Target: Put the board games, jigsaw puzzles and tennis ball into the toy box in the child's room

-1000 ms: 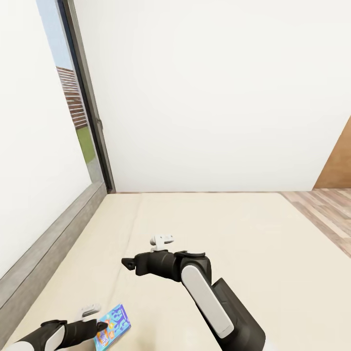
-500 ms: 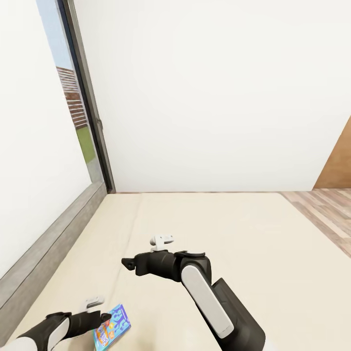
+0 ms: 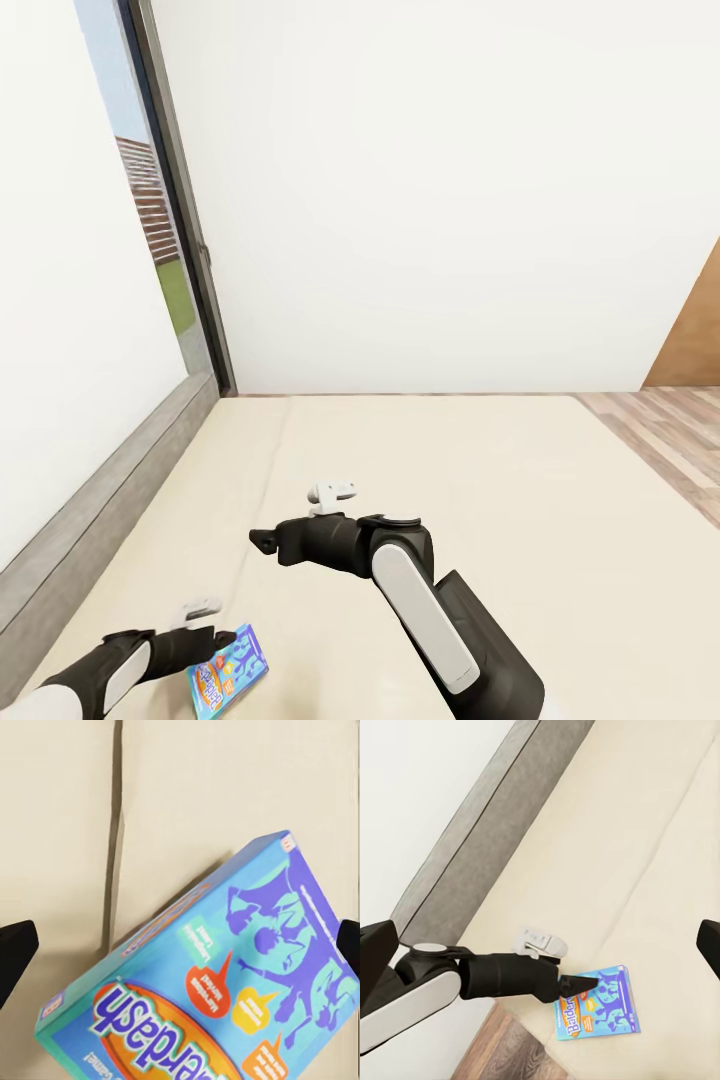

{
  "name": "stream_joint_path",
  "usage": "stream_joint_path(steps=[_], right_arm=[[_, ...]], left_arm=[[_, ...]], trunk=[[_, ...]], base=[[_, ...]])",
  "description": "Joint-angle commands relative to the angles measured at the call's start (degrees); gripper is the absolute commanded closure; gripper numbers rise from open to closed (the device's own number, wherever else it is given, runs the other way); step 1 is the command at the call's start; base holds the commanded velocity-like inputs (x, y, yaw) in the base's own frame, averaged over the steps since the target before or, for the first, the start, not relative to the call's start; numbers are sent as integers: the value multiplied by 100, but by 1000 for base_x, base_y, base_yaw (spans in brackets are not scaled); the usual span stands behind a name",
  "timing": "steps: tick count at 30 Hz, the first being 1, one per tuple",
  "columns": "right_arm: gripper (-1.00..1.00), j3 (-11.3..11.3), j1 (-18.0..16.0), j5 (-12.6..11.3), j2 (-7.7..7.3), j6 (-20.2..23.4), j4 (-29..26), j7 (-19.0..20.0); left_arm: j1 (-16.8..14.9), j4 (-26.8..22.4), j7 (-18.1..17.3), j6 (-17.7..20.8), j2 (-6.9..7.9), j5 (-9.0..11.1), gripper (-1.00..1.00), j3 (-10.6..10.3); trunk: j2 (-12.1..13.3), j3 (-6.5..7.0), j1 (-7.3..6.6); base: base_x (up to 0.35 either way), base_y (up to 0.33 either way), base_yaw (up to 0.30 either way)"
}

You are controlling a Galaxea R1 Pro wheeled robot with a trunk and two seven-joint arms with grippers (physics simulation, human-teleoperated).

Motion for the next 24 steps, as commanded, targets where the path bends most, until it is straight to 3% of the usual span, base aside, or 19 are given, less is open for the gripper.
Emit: stream_joint_path(steps=[1,11,24], right_arm=[[-100,3,-5,-57,1,10,-5,-60],[-100,4,-5,-57,1,10,-5,-60],[-100,4,-5,-57,1,10,-5,-60]], left_arm=[[-3,-9,0,38,-1,41,-100,-22],[-6,-5,347,43,-18,36,-100,-14],[-6,30,422,45,-24,63,-100,-1]], trunk=[[-3,-6,0],[-3,-6,0],[-3,-6,0]], base=[[0,0,0],[0,0,0],[0,0,0]])
